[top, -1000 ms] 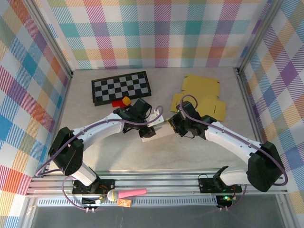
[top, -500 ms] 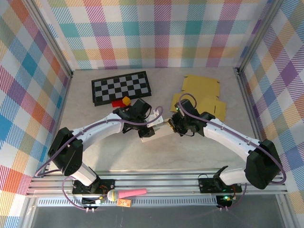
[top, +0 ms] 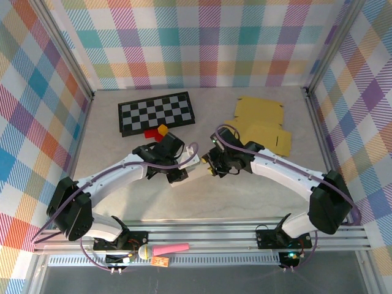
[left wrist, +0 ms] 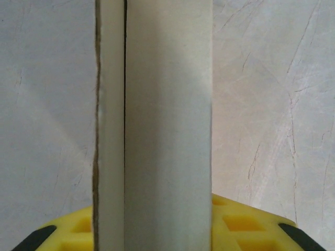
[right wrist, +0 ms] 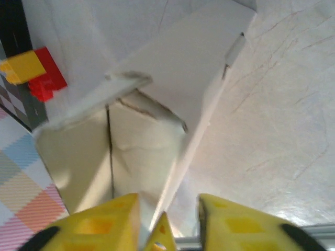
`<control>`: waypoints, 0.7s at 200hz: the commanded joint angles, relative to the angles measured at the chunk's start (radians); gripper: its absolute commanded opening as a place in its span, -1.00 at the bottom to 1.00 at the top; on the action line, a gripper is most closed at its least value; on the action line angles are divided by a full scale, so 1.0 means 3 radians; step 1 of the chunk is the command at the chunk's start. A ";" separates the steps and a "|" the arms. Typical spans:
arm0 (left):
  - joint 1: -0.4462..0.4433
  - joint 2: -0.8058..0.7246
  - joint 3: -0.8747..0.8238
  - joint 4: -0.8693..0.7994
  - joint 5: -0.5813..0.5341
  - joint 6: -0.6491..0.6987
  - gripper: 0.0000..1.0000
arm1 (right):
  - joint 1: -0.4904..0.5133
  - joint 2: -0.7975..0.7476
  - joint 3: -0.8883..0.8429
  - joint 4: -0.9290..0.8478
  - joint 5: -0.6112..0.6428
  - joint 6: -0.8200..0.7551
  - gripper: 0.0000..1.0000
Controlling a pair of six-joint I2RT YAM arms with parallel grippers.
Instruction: Fold the paper box
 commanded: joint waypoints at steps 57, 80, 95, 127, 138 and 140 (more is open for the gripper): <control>0.0107 -0.0081 -0.0040 0.0005 0.0101 0.0086 -0.35 | -0.0462 -0.0533 0.0447 -0.0380 -0.0167 -0.3386 -0.03; 0.0112 -0.0071 -0.0044 0.0009 0.0121 0.0088 -0.35 | -0.0749 -0.0611 0.0377 -0.0376 -0.0517 -0.4725 -0.11; 0.0117 -0.0065 -0.0054 0.0011 0.0135 0.0089 -0.35 | -0.0826 -0.0564 0.0397 -0.0504 -0.0531 -0.5446 -0.17; 0.0133 -0.0077 -0.0066 0.0011 0.0157 0.0097 -0.35 | -0.0843 -0.0286 0.0437 -0.0631 -0.0645 -0.6326 -0.19; 0.0144 -0.0076 -0.0066 0.0005 0.0167 0.0101 -0.35 | -0.0843 -0.0152 0.0517 -0.0738 -0.0715 -0.6502 -0.18; 0.0143 -0.0076 -0.0063 0.0005 0.0171 0.0100 -0.35 | -0.0843 -0.0130 0.0528 -0.0752 -0.0718 -0.6523 -0.18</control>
